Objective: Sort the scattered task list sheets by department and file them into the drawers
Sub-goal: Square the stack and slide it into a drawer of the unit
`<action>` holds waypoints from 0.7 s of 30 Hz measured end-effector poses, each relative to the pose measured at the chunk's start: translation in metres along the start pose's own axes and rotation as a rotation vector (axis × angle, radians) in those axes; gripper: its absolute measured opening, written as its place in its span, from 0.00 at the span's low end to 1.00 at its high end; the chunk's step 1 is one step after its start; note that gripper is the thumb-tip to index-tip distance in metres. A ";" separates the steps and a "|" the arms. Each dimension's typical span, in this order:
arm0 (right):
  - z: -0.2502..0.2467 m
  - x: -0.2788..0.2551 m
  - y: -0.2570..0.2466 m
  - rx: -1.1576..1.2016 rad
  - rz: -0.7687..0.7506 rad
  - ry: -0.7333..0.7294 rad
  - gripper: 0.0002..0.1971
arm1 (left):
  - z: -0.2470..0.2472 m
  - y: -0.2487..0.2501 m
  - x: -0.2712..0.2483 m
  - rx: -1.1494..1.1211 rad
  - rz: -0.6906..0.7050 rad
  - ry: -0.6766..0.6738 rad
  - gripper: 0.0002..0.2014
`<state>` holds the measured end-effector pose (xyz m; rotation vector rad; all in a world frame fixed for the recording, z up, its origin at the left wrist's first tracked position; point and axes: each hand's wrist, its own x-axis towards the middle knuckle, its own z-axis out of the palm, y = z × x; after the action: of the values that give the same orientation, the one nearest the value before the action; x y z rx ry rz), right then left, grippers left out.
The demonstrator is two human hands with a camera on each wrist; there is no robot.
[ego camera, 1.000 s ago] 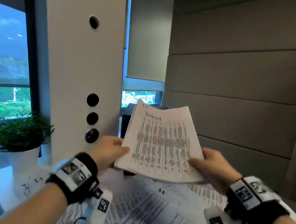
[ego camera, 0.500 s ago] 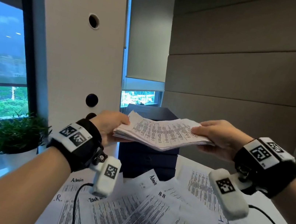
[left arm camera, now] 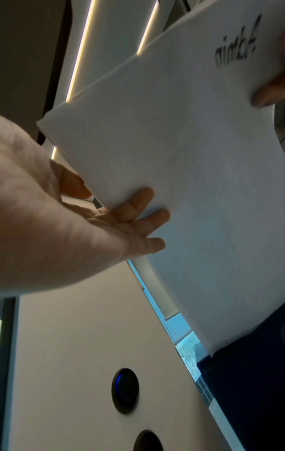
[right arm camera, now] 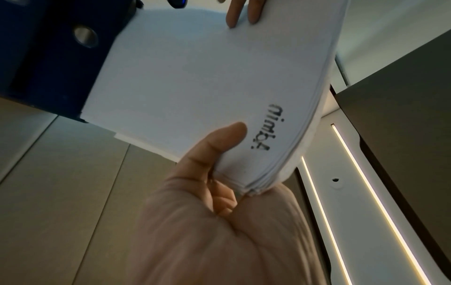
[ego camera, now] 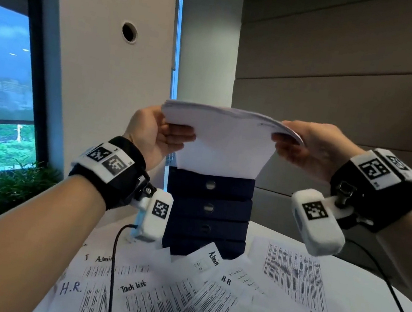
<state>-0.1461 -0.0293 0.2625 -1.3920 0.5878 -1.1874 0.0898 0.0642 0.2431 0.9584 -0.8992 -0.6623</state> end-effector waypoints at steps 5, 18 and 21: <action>0.003 0.031 -0.010 -0.026 0.042 0.020 0.10 | 0.004 0.005 0.018 0.010 -0.001 -0.012 0.22; 0.012 0.095 -0.022 -0.089 0.227 -0.047 0.18 | 0.002 0.012 0.062 -0.025 -0.071 -0.032 0.24; 0.004 0.106 -0.014 -0.116 0.259 0.077 0.16 | 0.014 0.001 0.062 -0.032 -0.124 -0.085 0.25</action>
<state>-0.1076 -0.1177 0.3096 -1.3249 0.8754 -1.0143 0.1077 0.0087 0.2693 0.9687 -0.9067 -0.8260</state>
